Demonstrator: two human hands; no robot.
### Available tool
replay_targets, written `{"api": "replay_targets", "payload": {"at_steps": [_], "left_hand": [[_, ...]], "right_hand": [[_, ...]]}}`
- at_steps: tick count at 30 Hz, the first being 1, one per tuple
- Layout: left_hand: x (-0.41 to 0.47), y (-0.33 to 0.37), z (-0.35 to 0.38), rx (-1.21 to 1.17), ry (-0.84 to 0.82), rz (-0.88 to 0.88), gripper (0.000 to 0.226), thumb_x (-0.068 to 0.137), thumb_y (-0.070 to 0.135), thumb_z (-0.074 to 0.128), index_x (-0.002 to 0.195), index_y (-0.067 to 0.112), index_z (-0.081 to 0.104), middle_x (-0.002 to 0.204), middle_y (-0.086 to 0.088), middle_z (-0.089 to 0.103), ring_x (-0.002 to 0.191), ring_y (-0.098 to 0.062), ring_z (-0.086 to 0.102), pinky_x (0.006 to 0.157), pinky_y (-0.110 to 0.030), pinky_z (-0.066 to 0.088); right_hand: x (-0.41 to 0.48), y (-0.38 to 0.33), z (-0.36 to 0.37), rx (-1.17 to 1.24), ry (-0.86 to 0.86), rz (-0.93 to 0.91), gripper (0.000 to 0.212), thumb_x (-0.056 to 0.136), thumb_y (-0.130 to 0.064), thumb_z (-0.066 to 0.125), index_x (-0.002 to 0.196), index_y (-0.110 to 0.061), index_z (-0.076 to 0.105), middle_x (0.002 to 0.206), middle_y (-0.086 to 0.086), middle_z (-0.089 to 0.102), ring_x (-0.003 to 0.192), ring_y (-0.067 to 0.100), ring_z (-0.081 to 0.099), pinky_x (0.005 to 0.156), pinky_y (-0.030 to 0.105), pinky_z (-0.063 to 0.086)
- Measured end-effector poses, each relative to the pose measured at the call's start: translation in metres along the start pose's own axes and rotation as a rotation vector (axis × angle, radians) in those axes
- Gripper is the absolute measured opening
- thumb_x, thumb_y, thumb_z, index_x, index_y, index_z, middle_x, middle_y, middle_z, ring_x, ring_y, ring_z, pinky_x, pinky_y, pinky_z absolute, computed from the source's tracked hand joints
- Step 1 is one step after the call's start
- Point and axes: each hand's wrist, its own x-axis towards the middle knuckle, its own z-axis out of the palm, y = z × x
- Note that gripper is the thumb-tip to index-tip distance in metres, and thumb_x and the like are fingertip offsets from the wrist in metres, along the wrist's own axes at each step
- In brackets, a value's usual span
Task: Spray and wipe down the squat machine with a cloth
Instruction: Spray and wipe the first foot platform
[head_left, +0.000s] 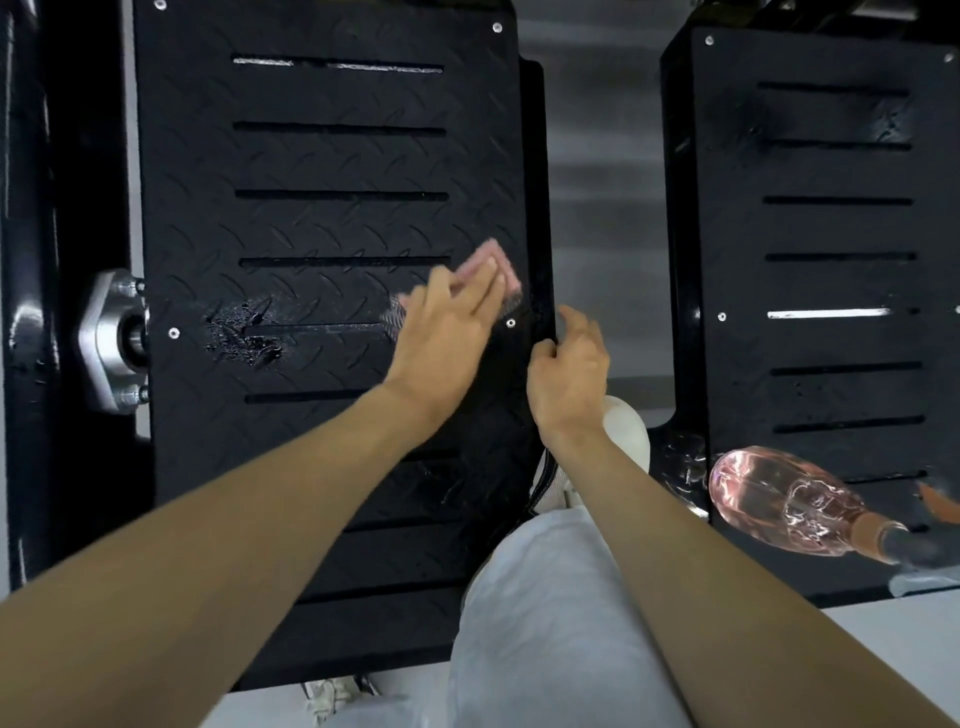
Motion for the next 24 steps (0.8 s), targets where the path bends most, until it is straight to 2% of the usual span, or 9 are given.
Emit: {"api": "replay_targets", "payload": {"at_steps": [3, 6, 7, 10, 12, 16, 18, 21, 24], "left_hand": [[-0.010, -0.011, 0.004, 0.039, 0.043, 0.272, 0.062, 0.070, -0.007, 0.062, 0.130, 0.009, 0.057, 0.135, -0.005, 0.056, 0.084, -0.030, 0.056, 0.066, -0.036, 0.047], [-0.003, -0.045, -0.010, 0.187, -0.019, 0.436, 0.065, 0.082, -0.002, 0.058, 0.142, 0.015, 0.043, 0.148, -0.002, 0.041, 0.099, -0.028, 0.052, 0.077, -0.038, 0.046], [-0.002, -0.054, -0.013, 0.210, -0.037, 0.384, 0.066, 0.083, -0.001, 0.057, 0.145, 0.016, 0.038, 0.151, -0.001, 0.037, 0.102, -0.029, 0.050, 0.080, -0.040, 0.045], [-0.008, -0.063, -0.014, 0.058, 0.065, 0.093, 0.070, 0.072, -0.013, 0.060, 0.138, 0.008, 0.048, 0.145, -0.007, 0.046, 0.095, -0.037, 0.049, 0.076, -0.045, 0.042], [-0.019, -0.050, -0.009, 0.018, -0.006, 0.025, 0.073, 0.072, -0.014, 0.056, 0.141, 0.008, 0.044, 0.148, -0.007, 0.040, 0.098, -0.036, 0.046, 0.080, -0.044, 0.041], [-0.035, -0.035, -0.002, 0.069, -0.051, 0.423, 0.065, 0.080, 0.001, 0.060, 0.141, 0.016, 0.045, 0.149, -0.002, 0.041, 0.096, -0.028, 0.052, 0.076, -0.038, 0.048], [-0.030, -0.050, -0.006, 0.151, -0.080, 0.532, 0.068, 0.085, 0.003, 0.057, 0.147, 0.020, 0.035, 0.153, 0.001, 0.033, 0.100, -0.025, 0.049, 0.080, -0.037, 0.045], [-0.020, -0.077, -0.009, 0.053, 0.062, 0.306, 0.073, 0.072, -0.011, 0.062, 0.138, 0.015, 0.048, 0.144, -0.003, 0.046, 0.091, -0.031, 0.049, 0.072, -0.042, 0.046], [-0.025, -0.071, -0.003, -0.071, 0.102, -0.005, 0.073, 0.066, -0.017, 0.062, 0.134, 0.009, 0.053, 0.140, -0.007, 0.051, 0.090, -0.035, 0.047, 0.073, -0.042, 0.043]], "right_hand": [[-0.003, -0.003, 0.001, -0.030, -0.023, -0.061, 0.050, 0.096, -0.005, 0.042, 0.145, -0.012, 0.033, 0.145, 0.003, 0.037, 0.123, 0.017, 0.045, 0.081, 0.013, 0.030], [-0.005, -0.006, 0.000, -0.023, -0.020, -0.077, 0.058, 0.096, -0.005, 0.041, 0.149, -0.015, 0.021, 0.148, 0.002, 0.030, 0.115, 0.018, 0.048, 0.079, 0.020, 0.036], [-0.005, -0.006, 0.000, -0.027, -0.020, -0.078, 0.059, 0.096, -0.005, 0.041, 0.150, -0.016, 0.019, 0.148, 0.002, 0.030, 0.110, 0.017, 0.050, 0.077, 0.022, 0.039], [-0.004, -0.007, 0.002, -0.039, -0.011, -0.079, 0.060, 0.095, -0.004, 0.041, 0.149, -0.017, 0.019, 0.147, 0.002, 0.030, 0.107, 0.017, 0.053, 0.075, 0.027, 0.045], [-0.004, -0.008, 0.004, -0.054, -0.003, -0.089, 0.060, 0.094, -0.003, 0.041, 0.149, -0.017, 0.020, 0.147, 0.002, 0.030, 0.109, 0.020, 0.053, 0.075, 0.030, 0.048], [-0.001, -0.010, 0.009, -0.092, 0.021, -0.111, 0.059, 0.093, -0.003, 0.042, 0.148, -0.015, 0.022, 0.146, 0.003, 0.031, 0.112, 0.022, 0.053, 0.074, 0.029, 0.045], [-0.001, -0.009, 0.012, -0.110, 0.031, -0.118, 0.059, 0.093, -0.002, 0.042, 0.147, -0.014, 0.023, 0.147, 0.006, 0.029, 0.117, 0.025, 0.051, 0.085, 0.036, 0.050], [-0.001, -0.008, 0.016, -0.211, -0.001, -0.132, 0.059, 0.094, -0.002, 0.041, 0.148, -0.011, 0.022, 0.154, 0.013, 0.019, 0.136, 0.027, 0.031, 0.108, 0.041, 0.036], [-0.003, -0.009, 0.019, -0.334, -0.020, -0.167, 0.057, 0.096, -0.008, 0.041, 0.149, -0.011, 0.021, 0.157, 0.015, 0.008, 0.141, 0.027, 0.018, 0.116, 0.038, 0.023]]}}
